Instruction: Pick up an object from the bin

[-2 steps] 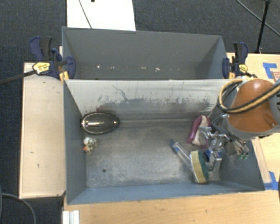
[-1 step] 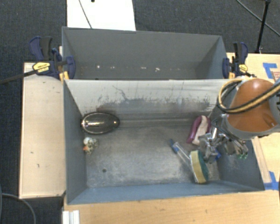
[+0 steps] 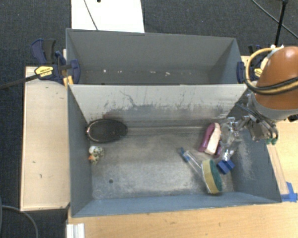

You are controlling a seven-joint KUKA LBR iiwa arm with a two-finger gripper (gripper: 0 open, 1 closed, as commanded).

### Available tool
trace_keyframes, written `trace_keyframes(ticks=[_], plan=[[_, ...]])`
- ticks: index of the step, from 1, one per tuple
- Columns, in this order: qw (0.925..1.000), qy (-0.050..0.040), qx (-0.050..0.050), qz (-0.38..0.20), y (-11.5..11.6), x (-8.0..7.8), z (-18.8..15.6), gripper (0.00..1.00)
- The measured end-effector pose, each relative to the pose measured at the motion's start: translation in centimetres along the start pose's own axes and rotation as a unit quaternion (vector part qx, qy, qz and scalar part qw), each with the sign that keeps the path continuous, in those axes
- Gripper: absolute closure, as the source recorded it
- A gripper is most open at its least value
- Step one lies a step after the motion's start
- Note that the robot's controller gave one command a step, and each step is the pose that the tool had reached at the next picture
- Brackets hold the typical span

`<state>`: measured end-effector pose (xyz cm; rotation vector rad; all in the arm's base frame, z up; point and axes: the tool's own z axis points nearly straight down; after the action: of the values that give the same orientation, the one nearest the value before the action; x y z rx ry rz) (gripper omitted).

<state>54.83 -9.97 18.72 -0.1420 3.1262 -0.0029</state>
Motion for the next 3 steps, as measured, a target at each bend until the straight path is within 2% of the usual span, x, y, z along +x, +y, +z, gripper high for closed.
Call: trace_keyframes(ticks=[1, 2, 3], plan=[[1.0000, 0.0046, -0.001, 0.000, 0.0, 0.2, 0.5, 0.00], [0.9998, 0.0084, -0.002, 0.016, -0.9, 3.6, 10.4, 0.00], [0.9997, 0.0010, 0.000, 0.022, -1.2, 4.0, 11.4, 0.00]])
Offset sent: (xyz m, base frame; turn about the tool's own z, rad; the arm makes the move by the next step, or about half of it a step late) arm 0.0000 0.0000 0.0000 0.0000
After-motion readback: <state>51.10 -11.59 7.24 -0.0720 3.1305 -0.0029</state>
